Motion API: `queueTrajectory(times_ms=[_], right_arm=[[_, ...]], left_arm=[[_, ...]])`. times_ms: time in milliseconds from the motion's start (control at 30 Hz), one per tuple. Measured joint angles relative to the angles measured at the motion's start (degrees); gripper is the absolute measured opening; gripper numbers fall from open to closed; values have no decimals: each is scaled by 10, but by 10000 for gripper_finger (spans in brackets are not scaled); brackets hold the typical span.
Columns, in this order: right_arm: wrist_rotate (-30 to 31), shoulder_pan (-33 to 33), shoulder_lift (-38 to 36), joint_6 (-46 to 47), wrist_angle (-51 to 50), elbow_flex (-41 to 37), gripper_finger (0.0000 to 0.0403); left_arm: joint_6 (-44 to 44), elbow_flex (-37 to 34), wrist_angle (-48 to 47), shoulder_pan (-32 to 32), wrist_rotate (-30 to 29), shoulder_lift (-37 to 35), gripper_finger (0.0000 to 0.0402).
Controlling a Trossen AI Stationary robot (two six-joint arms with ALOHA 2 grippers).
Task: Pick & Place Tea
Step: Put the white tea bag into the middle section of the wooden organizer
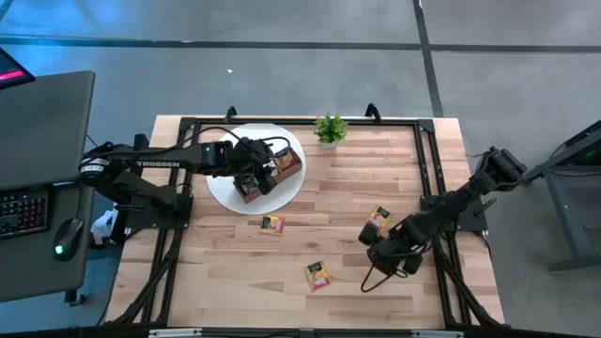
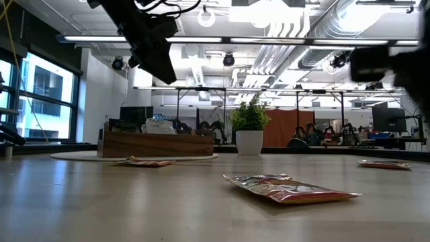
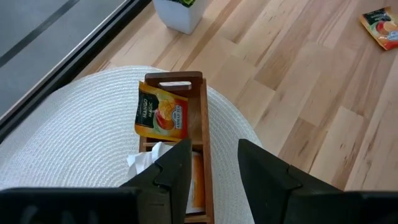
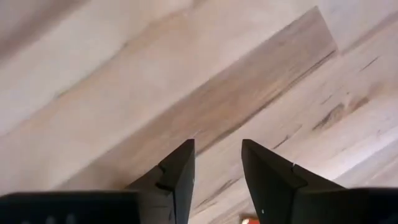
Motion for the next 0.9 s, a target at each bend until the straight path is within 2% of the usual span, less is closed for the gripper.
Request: queueTrajectory(times_ms=[200,333,533,667,767,900], right_arm=[[14,5,-11,32,-95,4,138],[-9,18,-11,21,-72,-45,146],[-4,41,-13,-18,47,-119,159],[-4,43,-17,-34,178,-164,162],[12,36,-16,-11,265,-189,152],[35,-3,-11,71,332,-197,131]], left_arm=[[0,0,-1,0,9,0,128],[0,0,-1,0,10,0,128],[0,0,-1,0,15,0,128],[0,0,0,0,15,0,128],[0,0,0,0,14,0,128],[0,0,0,0,14,0,128]])
